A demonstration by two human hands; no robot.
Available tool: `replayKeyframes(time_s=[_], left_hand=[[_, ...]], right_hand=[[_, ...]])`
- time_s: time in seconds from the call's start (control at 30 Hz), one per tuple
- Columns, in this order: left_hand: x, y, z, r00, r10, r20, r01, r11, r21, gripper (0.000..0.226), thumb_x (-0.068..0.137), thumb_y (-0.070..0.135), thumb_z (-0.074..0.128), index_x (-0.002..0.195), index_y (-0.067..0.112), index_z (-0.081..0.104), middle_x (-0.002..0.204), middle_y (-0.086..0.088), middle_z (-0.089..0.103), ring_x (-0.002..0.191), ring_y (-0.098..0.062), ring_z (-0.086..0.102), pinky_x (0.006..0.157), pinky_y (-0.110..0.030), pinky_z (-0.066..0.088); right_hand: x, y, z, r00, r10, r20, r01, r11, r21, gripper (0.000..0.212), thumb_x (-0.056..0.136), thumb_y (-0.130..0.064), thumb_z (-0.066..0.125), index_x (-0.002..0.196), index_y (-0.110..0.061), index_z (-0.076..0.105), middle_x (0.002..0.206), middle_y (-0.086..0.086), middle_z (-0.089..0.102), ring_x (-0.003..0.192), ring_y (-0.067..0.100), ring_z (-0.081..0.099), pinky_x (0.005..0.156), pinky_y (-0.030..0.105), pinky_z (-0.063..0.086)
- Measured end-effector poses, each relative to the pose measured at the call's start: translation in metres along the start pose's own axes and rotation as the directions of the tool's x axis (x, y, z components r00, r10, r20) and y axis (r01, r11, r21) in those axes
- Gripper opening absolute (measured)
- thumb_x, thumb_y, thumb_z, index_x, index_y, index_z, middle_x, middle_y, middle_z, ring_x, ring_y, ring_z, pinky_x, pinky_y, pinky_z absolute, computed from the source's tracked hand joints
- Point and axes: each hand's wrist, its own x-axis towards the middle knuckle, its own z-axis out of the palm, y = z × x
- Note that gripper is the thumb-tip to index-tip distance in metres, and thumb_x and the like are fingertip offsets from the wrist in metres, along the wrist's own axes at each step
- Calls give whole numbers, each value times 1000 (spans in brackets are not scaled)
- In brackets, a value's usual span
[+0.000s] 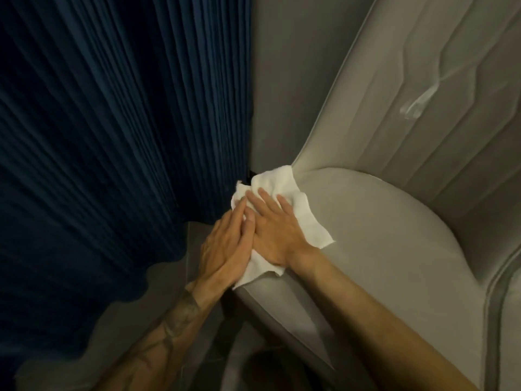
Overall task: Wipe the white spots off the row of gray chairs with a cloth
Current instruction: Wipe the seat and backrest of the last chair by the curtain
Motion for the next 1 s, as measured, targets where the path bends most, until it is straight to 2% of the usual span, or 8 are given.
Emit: replayKeyframes(time_s=[0.1, 0.2, 0.37, 0.47, 0.67, 0.77, 0.87, 1.0], left_hand=[[0, -3, 1, 999, 49, -4, -49, 998, 36, 67, 91, 77, 3, 157, 63, 7, 162, 15, 35, 145, -13, 39, 122, -45, 33], [1, -3, 4, 999, 42, 13, -42, 998, 45, 62, 93, 79, 4, 153, 67, 0, 168, 18, 25, 151, -12, 31, 123, -52, 30], [0, 2, 2, 1000, 8, 16, -9, 998, 59, 71, 87, 79, -3, 156, 64, -1, 170, 20, 19, 154, -9, 25, 127, -41, 22], [0, 1, -1, 998, -7, 56, 3, 998, 68, 67, 89, 79, -3, 155, 65, -5, 170, 21, 16, 155, -10, 23, 128, -47, 20], [1, 6, 2, 999, -3, 41, -6, 976, 219, 66, 96, 69, 3, 159, 54, -2, 169, 13, 20, 150, -18, 32, 122, -50, 32], [2, 6, 2, 999, 6, 47, -17, 974, 226, 70, 93, 74, -3, 160, 53, 0, 167, 13, 23, 147, -17, 34, 121, -46, 34], [5, 1, 0, 997, -4, 75, -13, 974, 227, 67, 94, 77, -2, 158, 57, -3, 167, 16, 20, 149, -16, 32, 121, -45, 32], [12, 5, -1, 990, -50, 133, 15, 966, 257, 81, 82, 89, -9, 157, 57, -9, 169, 16, 15, 153, -21, 29, 123, -53, 31]], right_hand=[[-28, 12, 13, 997, -23, -70, 27, 998, 58, 59, 111, -52, 16, 165, -39, -2, 174, -10, -8, 161, 13, -12, 130, 42, -10], [-55, 30, 24, 992, 65, -112, -52, 992, 112, 58, 108, -60, 11, 164, -46, 1, 174, -16, -5, 160, 9, -11, 125, 35, -19], [24, 28, -8, 972, 228, -65, -221, 970, 97, 66, 104, -66, 21, 165, -40, 16, 175, -7, 2, 162, 18, -5, 130, 50, -3], [17, 46, -8, 964, 240, -118, -229, 968, 99, 64, 105, -65, 26, 164, -42, 19, 175, -8, 5, 162, 18, -1, 129, 51, 1], [-42, 94, 0, 827, 538, -163, -540, 841, 34, 64, 106, -61, 21, 165, -39, 14, 176, -3, 5, 162, 28, 4, 127, 54, 8], [1, 42, 7, 910, 385, -153, -381, 923, 52, 69, 107, -58, 22, 167, -28, 7, 176, 3, -2, 162, 31, -4, 128, 53, 1], [6, 63, -1, 954, 276, -119, -264, 959, 104, 63, 109, -52, 25, 167, -30, 13, 175, -2, 3, 162, 24, 1, 128, 49, 2], [-46, 162, -14, 847, 504, -171, -506, 862, 32, 56, 112, -42, 21, 166, -29, 16, 175, -5, 8, 162, 18, 7, 129, 46, 10]])
